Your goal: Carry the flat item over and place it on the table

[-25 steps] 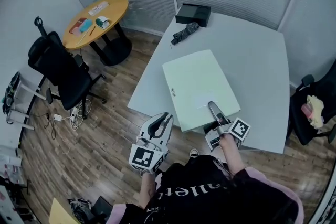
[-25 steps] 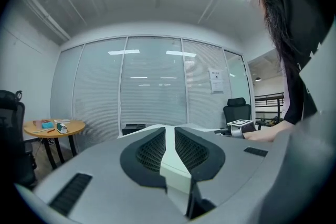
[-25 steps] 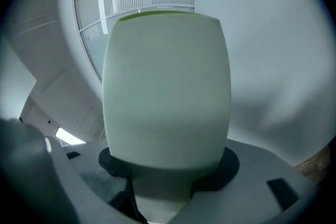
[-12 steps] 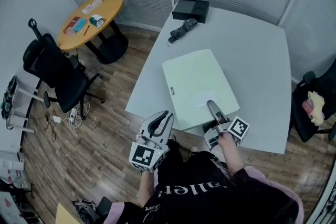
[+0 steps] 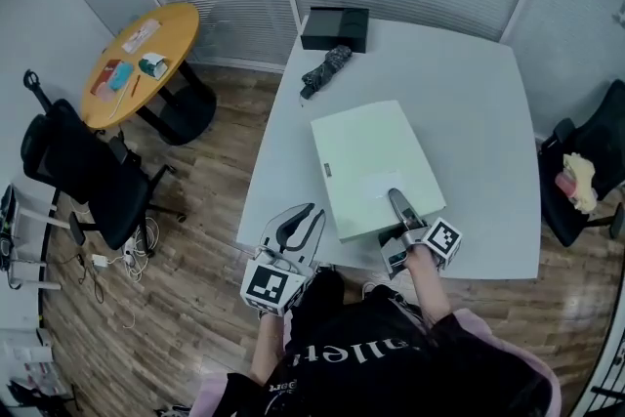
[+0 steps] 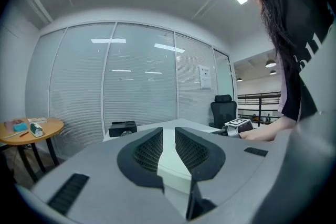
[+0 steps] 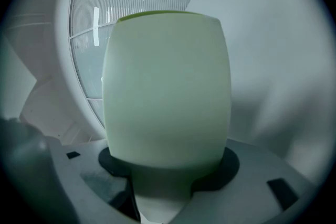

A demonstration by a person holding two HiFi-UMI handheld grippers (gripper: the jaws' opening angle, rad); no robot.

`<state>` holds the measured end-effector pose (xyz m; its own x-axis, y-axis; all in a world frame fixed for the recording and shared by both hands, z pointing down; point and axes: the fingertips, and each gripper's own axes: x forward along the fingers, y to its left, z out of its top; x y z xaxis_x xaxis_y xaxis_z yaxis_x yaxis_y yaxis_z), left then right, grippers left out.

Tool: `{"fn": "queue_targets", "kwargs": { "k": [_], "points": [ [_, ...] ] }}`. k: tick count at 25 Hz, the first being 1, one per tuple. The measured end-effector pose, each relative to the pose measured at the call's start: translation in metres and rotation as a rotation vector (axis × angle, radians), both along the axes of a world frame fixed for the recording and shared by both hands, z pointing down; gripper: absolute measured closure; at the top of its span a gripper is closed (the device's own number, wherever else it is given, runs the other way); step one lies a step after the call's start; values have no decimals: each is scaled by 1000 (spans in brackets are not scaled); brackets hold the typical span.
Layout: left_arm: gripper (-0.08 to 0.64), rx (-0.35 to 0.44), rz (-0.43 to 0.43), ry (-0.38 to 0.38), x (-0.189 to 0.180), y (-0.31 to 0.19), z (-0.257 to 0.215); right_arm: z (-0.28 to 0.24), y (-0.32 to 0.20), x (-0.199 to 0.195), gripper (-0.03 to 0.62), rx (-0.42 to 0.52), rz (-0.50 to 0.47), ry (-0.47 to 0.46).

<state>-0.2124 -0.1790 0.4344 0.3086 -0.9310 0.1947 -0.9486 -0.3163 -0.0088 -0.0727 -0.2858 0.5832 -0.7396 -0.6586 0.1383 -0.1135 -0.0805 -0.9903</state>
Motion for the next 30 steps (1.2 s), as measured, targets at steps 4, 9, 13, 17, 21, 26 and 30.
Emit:
{"fn": "queue_targets", "kwargs": {
  "k": [4,9,13,17,21,26,30],
  "points": [
    [455,-38,62,-7,-20,-16,11,12,-14,-14,308,-30,55,26],
    [385,-130,154,-75,-37,-29,45,27,-36,-36,308,-58,122,26],
    [370,-147,192,-100,-49,-39,68,43,-48,-47,310,-108,191,25],
    [370,-137,229,-103,-58,-49,84,59,-55,-52,308,-145,243,41],
    [370,-151,309,-153,-59,-58,110,64,-61,-57,308,-143,279,35],
    [344,-233,362,-155,-57,-71,149,71,-68,-64,310,-149,308,36],
    [328,-293,361,-151,-56,-80,173,72,-72,-70,310,-160,308,33]
  ]
}}
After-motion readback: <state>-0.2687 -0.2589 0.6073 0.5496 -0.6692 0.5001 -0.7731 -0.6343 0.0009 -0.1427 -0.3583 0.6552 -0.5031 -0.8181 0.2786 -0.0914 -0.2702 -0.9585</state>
